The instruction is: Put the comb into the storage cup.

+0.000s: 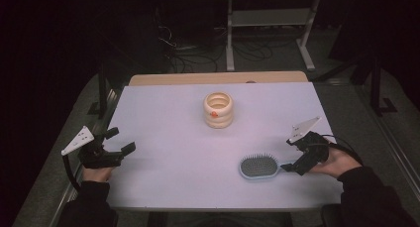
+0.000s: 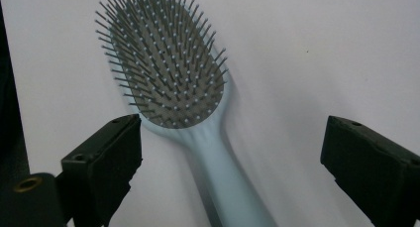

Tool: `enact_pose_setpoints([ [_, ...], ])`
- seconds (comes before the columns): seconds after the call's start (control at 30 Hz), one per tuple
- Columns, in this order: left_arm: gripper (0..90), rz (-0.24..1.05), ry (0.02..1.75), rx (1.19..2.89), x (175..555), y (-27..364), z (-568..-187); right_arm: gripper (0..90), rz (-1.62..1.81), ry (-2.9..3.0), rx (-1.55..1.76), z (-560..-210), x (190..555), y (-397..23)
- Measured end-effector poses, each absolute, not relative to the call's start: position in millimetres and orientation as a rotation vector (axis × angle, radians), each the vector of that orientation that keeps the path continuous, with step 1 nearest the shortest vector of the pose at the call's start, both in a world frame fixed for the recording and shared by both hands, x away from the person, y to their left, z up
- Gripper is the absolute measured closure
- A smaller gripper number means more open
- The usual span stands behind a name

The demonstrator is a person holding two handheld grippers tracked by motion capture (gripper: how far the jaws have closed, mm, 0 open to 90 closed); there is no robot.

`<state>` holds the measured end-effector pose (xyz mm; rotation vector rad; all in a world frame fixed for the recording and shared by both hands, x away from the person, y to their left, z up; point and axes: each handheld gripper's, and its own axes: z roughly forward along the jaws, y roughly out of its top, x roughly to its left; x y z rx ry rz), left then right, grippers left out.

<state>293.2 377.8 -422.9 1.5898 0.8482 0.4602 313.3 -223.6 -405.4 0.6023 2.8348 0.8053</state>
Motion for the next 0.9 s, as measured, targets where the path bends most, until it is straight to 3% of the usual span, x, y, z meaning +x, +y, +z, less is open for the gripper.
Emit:
enact_pose_setpoints([
  [0.9, 0.0, 0.456, 0.846, 1.594, 293.4, 377.4, -423.2, 21.5, 0.658, 2.933, 0.453, -419.3, 312.5, -215.9],
])
